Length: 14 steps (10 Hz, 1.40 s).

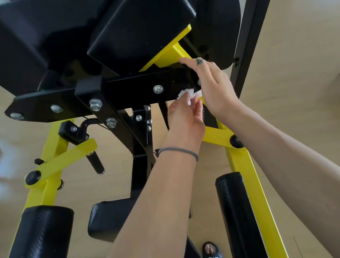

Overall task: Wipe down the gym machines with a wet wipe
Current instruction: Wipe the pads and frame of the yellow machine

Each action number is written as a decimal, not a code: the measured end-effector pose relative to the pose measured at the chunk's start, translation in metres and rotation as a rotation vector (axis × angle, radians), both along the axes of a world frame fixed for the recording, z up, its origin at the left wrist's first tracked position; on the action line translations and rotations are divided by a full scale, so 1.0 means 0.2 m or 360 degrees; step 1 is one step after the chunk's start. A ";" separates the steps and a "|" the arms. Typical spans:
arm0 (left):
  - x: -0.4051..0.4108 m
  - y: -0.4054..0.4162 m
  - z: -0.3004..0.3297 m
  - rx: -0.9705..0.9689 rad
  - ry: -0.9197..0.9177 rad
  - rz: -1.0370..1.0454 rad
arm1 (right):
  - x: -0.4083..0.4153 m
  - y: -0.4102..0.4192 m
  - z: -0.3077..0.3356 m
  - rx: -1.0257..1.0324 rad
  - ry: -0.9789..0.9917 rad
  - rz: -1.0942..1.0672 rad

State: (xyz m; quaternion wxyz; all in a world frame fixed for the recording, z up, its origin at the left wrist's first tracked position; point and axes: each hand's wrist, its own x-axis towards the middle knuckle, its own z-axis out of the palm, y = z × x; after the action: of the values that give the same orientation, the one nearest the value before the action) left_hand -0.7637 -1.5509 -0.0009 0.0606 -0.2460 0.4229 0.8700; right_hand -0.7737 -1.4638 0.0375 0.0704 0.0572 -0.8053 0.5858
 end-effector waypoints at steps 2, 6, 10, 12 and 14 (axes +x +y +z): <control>-0.06 -0.16 -0.06 -0.0026 -0.0129 0.0181 | -0.02 -0.01 -0.03 0.0025 0.0063 0.0002; 0.02 0.12 0.13 -0.0003 -0.0150 0.0010 | -0.02 0.01 -0.02 -0.0064 -0.0035 0.0034; 0.00 -0.02 0.28 0.0200 -0.0053 0.0337 | -0.02 -0.02 -0.03 -0.0033 0.0071 -0.0004; 0.03 -0.12 0.17 0.0128 -0.0221 0.0307 | -0.01 -0.02 -0.01 -0.0016 0.0048 0.0002; -0.01 -0.08 0.27 0.0060 -0.0008 0.0345 | -0.01 -0.03 -0.01 -0.0024 0.0023 -0.0012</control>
State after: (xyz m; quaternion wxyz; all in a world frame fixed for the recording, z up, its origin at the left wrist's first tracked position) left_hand -0.7656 -1.5664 0.0536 -0.0281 -0.2914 0.3773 0.8786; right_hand -0.7753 -1.4692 0.0360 0.0788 0.0579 -0.8006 0.5911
